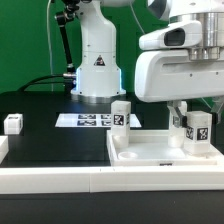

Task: Assemble square table

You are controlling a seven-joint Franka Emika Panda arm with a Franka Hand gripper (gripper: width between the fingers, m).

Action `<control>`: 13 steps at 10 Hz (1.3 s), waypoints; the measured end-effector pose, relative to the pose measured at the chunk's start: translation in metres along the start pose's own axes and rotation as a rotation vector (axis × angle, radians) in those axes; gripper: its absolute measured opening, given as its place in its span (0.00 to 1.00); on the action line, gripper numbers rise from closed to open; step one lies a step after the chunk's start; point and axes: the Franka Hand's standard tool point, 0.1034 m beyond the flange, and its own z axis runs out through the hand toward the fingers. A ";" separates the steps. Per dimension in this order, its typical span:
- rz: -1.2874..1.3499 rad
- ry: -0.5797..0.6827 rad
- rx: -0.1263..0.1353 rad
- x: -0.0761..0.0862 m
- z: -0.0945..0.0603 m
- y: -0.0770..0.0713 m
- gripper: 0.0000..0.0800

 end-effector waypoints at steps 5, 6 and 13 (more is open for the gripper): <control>0.087 0.000 0.002 0.000 0.000 0.000 0.36; 0.199 0.000 0.003 0.000 0.000 0.000 0.36; 1.026 -0.001 0.018 -0.001 0.002 -0.001 0.36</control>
Offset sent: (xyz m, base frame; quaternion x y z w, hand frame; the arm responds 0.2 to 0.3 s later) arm 0.0000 0.0000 0.0000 0.0000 0.0000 0.0000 1.0000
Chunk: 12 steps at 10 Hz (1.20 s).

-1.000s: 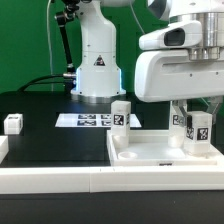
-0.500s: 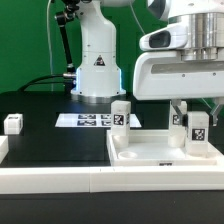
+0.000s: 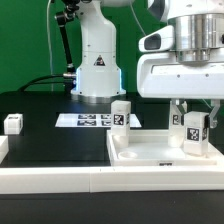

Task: Assemble square table

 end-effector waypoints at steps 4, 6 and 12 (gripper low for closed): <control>0.309 -0.010 0.010 -0.001 0.000 0.000 0.36; 0.367 -0.011 0.011 -0.001 0.001 -0.001 0.36; -0.074 -0.036 -0.010 -0.004 -0.001 -0.002 0.80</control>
Offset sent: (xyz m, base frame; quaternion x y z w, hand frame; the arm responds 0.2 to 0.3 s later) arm 0.0002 -0.0007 -0.0043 -0.0006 0.0104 0.1751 0.9845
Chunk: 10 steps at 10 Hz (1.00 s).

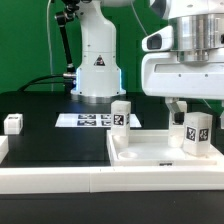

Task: Assemble square table

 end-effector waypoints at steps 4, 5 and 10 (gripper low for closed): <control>-0.410 0.005 -0.011 0.001 -0.003 -0.001 0.81; -0.488 0.007 -0.019 0.004 -0.004 0.000 0.81; -0.832 0.013 -0.052 0.005 -0.001 0.002 0.81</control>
Offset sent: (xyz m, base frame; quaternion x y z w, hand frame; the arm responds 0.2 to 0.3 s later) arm 0.0050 0.0000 0.0080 -0.0173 -0.0128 -0.2569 0.9662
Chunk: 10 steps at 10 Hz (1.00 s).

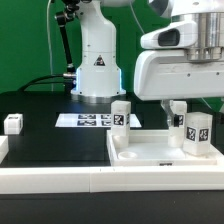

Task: Assemble square table

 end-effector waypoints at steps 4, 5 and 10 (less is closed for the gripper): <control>-0.254 -0.004 -0.009 0.000 0.000 0.002 0.81; -0.255 -0.010 -0.008 -0.001 0.000 0.004 0.65; -0.201 -0.009 -0.007 -0.001 0.000 0.005 0.36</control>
Offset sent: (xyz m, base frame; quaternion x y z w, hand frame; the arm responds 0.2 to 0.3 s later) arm 0.0023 0.0018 0.0002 0.0000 -0.0069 -0.1927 0.9812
